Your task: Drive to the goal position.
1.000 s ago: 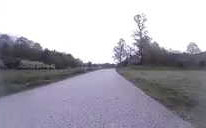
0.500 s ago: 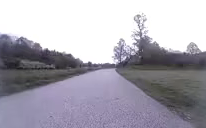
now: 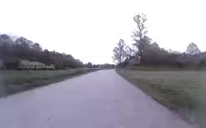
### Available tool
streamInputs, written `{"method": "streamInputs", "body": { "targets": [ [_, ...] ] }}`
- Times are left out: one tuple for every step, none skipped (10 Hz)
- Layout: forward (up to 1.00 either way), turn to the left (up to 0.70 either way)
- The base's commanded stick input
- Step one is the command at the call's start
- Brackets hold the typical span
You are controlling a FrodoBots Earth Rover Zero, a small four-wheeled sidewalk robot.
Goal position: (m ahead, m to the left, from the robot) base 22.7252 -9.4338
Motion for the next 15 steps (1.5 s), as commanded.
{"method": "streamInputs", "body": {
  "targets": [
    [1.0,0.0],
    [1.0,0.0],
    [1.0,0.0],
    [1.0,-0.22],
    [1.0,-0.4],
    [1.0,-0.4],
    [1.0,-0.12],
    [1.0,0.0],
    [1.0,0.0],
    [1.0,0.0],
    [1.0,0.0],
    [1.0,-0.3],
    [1.0,-0.15],
    [1.0,0.0],
    [1.0,0.0]
  ]
}}
